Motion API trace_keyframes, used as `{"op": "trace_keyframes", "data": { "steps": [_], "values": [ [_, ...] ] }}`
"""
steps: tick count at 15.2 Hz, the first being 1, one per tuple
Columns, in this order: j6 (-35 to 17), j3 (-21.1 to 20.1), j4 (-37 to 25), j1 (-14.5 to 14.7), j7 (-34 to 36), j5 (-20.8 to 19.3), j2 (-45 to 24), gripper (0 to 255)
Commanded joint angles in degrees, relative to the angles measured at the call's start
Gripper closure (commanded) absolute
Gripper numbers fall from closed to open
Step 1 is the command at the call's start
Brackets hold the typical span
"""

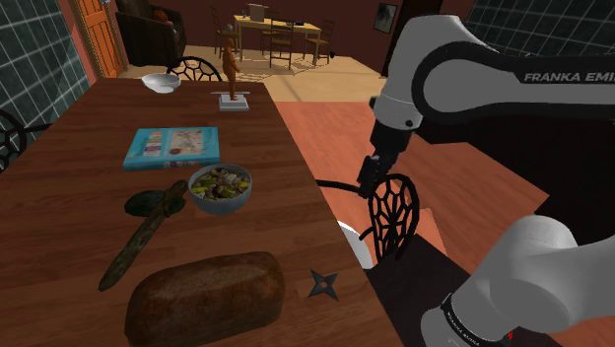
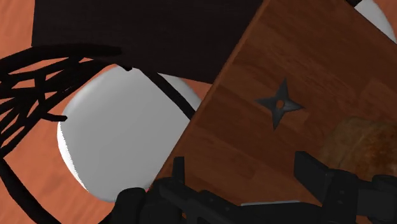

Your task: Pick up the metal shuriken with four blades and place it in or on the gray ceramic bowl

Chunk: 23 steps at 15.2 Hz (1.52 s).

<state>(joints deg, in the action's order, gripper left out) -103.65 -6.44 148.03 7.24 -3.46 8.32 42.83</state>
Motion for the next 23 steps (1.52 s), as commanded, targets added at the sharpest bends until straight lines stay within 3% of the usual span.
{"op": "trace_keyframes", "data": {
  "steps": [1,16,23],
  "values": [
    [-3.69,-1.0,2.55,2.12,-2.17,1.06,-1.01,0],
    [-32.22,-8.78,13.21,17.81,-18.56,9.25,-18.28,0],
    [-39.98,-9.83,14.96,18.29,-18.97,10.44,-24.26,0]
  ]
}}
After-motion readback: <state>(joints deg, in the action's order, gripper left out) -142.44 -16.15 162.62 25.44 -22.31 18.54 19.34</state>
